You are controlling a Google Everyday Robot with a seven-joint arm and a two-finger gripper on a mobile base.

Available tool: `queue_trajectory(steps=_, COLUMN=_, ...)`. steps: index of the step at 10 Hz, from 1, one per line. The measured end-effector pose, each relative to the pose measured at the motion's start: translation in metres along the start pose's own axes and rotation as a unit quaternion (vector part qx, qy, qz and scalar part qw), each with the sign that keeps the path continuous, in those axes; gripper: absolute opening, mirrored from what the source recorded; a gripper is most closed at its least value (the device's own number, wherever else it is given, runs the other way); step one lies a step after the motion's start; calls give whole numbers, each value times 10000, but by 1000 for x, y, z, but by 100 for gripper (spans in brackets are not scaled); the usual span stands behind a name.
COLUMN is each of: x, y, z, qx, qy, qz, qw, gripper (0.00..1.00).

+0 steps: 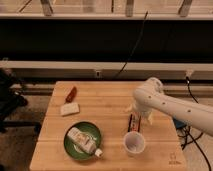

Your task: Place the eraser in the ceramic cup

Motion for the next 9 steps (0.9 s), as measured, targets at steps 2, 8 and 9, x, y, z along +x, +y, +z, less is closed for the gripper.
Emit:
queue_trajectory(steps=2, x=2, y=-1, z=5, qx=-4, qy=-44, qz=8, qw=10000, gripper=80)
queue_trajectory(steps=8, x=9, y=-1, z=30, qx=-72, qy=-194, qz=-83, qw=9998, gripper=80)
queue_trajectory(steps=9, x=11, y=-2, z=35, qx=-82, qy=-214, qz=-127, qw=9997, gripper=80)
